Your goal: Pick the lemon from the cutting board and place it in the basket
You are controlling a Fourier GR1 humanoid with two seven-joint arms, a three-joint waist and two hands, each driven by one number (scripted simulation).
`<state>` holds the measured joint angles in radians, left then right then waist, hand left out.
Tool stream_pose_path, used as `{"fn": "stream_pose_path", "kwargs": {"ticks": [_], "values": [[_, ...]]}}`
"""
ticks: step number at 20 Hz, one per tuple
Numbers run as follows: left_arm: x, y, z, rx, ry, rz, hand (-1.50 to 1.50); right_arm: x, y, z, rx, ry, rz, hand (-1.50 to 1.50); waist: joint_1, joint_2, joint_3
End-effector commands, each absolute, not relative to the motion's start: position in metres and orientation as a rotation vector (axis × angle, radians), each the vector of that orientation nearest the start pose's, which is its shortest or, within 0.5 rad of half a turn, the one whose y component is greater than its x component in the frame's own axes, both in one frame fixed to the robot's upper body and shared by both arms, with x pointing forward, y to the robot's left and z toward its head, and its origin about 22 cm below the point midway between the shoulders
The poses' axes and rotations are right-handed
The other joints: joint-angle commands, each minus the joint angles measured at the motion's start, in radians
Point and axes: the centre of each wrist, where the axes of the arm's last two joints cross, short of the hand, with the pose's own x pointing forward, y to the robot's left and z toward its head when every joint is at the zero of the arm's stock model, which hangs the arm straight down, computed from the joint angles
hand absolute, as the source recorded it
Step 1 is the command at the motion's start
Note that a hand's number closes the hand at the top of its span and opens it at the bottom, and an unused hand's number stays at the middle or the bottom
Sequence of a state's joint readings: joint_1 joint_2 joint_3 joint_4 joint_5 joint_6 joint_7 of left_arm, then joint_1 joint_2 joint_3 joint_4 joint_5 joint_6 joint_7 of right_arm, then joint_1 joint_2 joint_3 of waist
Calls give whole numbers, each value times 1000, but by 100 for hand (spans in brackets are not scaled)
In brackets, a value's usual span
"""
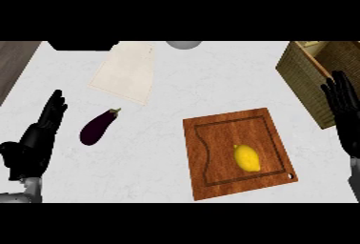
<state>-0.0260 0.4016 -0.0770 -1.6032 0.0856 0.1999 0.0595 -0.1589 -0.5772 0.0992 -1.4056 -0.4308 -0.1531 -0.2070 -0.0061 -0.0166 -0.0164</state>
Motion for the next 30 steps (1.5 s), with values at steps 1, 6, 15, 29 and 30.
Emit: {"fn": "stream_pose_path", "kwargs": {"ticks": [1,6,15,29,30], "values": [[257,285,47,307,-1568,-154,0,297,-318,43,21,-1768,153,150,24,22,18],[263,277,42,264,-1521,-259,0,302,-231,46,776,-1706,432,150,142,73,34],[274,278,22,274,-1356,-191,0,267,-250,50,1140,-2054,605,-150,-10,15,18],[291,265,28,241,-1388,-217,0,307,-339,204,376,-1693,1729,-150,32,26,18],[299,278,32,271,-1369,-218,0,308,-343,203,406,-1680,1738,-150,31,32,18]]}}
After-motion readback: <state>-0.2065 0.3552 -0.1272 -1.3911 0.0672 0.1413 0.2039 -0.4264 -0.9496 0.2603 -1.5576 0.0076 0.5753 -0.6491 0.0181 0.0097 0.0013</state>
